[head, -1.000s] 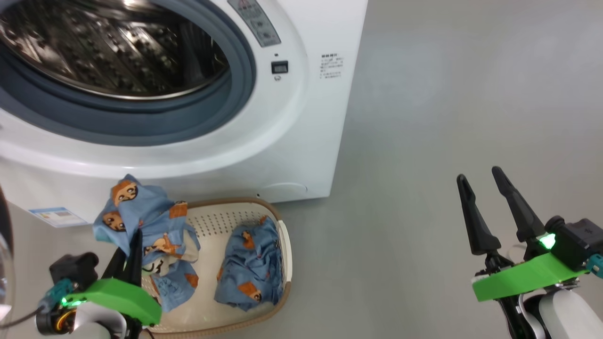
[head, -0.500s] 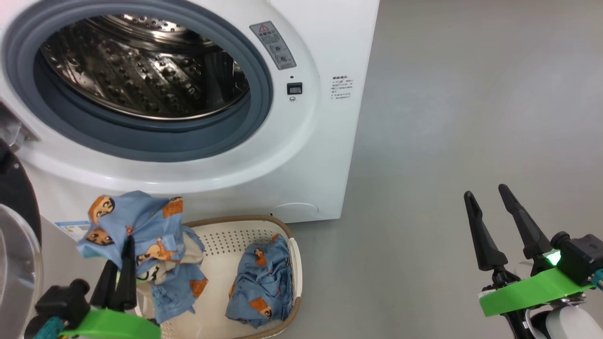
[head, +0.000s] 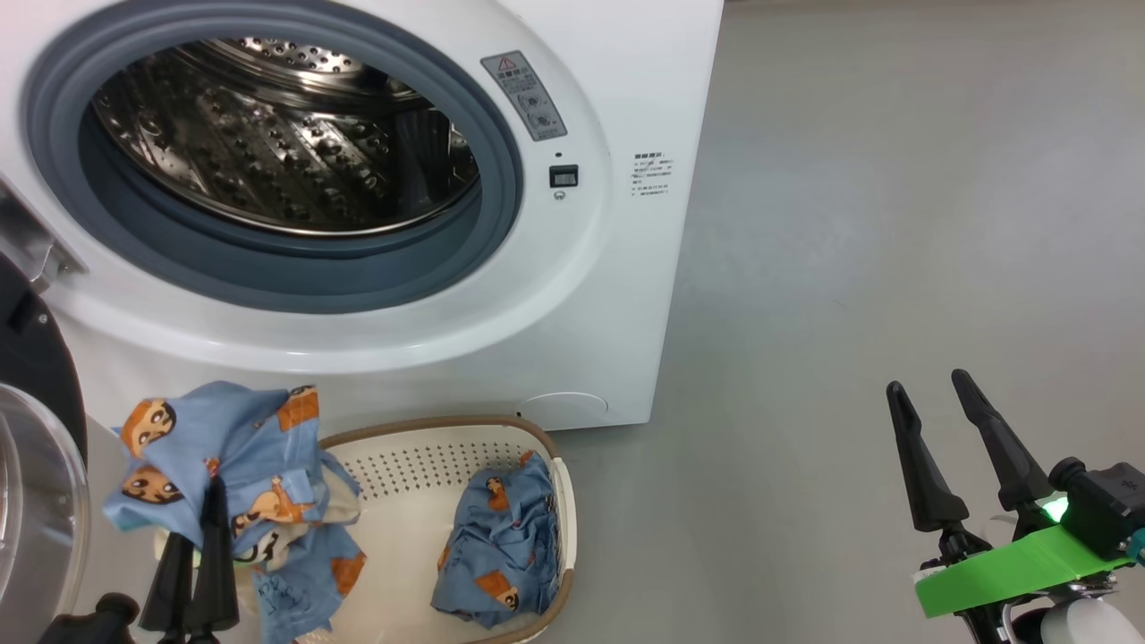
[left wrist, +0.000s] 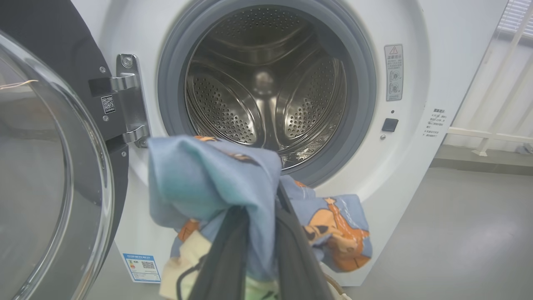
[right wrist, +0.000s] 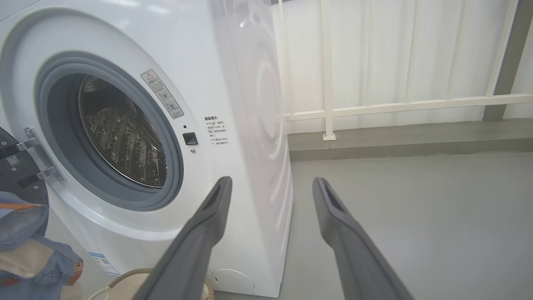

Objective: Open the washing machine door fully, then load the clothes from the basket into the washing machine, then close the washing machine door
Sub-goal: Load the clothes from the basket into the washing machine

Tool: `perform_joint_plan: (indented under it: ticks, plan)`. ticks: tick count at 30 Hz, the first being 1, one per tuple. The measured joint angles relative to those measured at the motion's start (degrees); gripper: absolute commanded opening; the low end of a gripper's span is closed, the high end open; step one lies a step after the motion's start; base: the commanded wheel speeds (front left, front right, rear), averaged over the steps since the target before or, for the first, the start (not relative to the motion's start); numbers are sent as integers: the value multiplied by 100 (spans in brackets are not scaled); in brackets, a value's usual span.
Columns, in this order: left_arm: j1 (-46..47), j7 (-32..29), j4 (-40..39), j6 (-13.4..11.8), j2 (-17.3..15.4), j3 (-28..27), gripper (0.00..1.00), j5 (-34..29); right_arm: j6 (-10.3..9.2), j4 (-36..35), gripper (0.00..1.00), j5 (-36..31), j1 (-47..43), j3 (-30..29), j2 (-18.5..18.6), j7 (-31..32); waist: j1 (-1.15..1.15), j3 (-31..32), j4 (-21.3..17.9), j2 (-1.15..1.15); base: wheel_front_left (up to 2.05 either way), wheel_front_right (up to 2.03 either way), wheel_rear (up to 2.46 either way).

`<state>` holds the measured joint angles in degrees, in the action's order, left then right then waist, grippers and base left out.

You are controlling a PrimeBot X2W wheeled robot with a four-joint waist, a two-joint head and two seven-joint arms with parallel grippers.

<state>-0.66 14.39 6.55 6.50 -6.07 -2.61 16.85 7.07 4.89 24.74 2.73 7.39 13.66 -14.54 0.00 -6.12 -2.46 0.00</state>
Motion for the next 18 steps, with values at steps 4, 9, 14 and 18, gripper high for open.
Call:
perform_joint_plan:
  ticks: [4, 9, 14, 18]
  plan:
    - [-73, 0, -122, 0, 15, -45, 0, -38, 0, -2, 100, 0, 0, -9, -1, 0, 0, -28, 3, 0, 0, 0, 0]
    - [-69, 0, -147, 0, 37, -79, 0, -40, 0, -4, 100, 0, 2, -8, -7, 0, 0, -84, -11, 0, 0, 0, 0]
    - [53, 0, -121, 2, 41, -86, 0, -89, 0, -37, 100, 0, 19, -5, -36, 0, 0, -191, -44, 0, 0, 0, 0]
    - [358, 0, -51, 8, 13, -90, 0, -89, 0, -58, 100, -1, 32, 0, -87, 0, 0, -333, -81, 0, 0, 0, 0]
